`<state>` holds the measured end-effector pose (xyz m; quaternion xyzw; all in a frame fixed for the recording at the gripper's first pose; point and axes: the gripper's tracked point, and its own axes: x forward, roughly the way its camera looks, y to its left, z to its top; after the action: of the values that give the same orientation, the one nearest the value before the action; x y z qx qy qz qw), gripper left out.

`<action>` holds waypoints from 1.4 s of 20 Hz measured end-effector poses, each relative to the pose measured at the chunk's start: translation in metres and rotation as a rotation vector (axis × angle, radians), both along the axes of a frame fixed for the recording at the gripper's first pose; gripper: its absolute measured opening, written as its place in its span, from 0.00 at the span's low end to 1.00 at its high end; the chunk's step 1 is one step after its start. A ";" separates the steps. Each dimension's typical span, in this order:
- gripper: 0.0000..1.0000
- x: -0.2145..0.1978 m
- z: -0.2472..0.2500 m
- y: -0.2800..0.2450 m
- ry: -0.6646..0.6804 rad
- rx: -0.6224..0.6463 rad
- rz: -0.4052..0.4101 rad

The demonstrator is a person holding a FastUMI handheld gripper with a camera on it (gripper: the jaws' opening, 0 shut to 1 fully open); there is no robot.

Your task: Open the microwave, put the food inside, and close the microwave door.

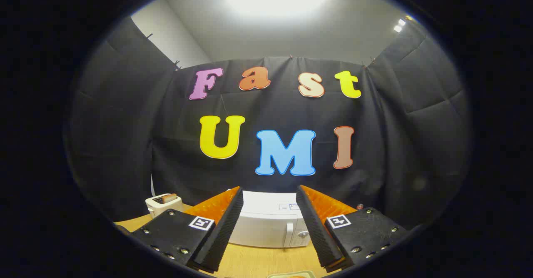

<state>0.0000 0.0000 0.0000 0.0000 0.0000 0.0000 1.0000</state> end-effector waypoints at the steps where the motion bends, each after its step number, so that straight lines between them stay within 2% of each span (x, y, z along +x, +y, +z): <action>1: 0.83 0.000 0.000 -0.001 0.001 -0.004 -0.002; 8: 0.83 0.003 0.009 -0.018 -0.040 -0.045 -0.032; 12: 0.83 0.012 0.003 -0.023 -0.015 -0.024 -0.032; 19: 0.84 0.029 -0.008 -0.031 -0.046 -0.030 -0.052; 24: 0.83 0.050 -0.039 -0.035 -0.047 -0.033 -0.049; 28: 0.83 0.071 -0.084 -0.041 0.005 -0.036 -0.050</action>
<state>0.0707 -0.0406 -0.0840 -0.0182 0.0027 -0.0248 0.9995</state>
